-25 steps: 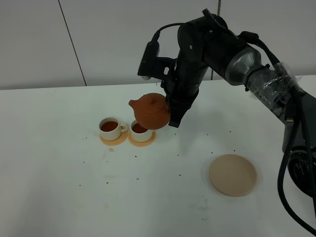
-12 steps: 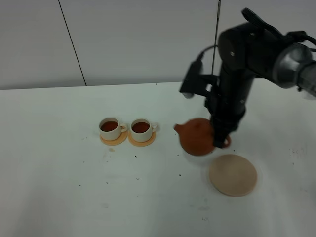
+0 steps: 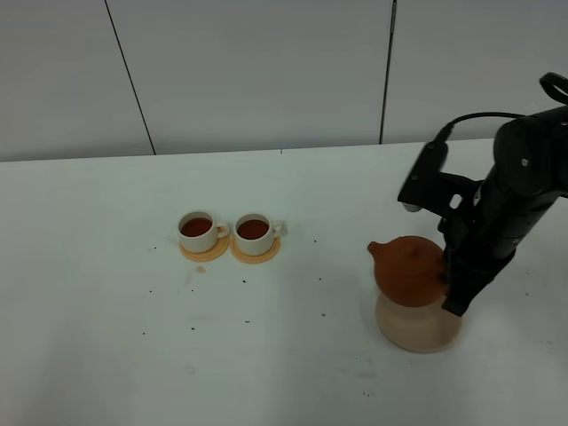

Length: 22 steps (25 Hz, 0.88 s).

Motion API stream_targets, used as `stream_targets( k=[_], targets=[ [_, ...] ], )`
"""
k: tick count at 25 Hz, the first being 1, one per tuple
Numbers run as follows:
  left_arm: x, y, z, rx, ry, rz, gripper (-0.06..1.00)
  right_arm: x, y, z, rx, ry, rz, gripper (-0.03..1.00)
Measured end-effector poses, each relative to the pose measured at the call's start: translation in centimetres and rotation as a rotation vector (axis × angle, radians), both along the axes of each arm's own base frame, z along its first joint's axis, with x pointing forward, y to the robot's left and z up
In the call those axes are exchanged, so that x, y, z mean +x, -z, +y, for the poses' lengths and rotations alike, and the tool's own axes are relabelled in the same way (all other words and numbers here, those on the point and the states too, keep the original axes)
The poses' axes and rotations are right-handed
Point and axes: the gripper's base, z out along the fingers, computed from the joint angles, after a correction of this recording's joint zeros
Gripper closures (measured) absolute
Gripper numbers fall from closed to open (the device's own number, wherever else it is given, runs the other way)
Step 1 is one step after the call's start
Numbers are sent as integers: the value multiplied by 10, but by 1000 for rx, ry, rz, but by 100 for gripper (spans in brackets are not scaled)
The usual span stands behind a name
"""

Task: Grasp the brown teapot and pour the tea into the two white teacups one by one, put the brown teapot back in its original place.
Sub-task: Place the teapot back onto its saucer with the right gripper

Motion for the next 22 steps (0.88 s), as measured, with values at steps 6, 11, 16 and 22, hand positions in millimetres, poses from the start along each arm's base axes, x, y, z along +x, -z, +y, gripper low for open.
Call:
stream_targets(
  k=[6, 11, 16, 22],
  targets=[
    [0, 0, 0, 0, 0, 0, 71, -1, 8, -5, 9, 27, -20, 87],
    [0, 0, 0, 0, 0, 0, 71, -6, 24, -8, 26, 56, -45, 87],
    [0, 0, 0, 0, 0, 0, 71, -15, 38, -11, 28, 93, -9, 87],
    [0, 0, 0, 0, 0, 0, 71, -18, 44, -12, 38, 115, -6, 87]
  ],
)
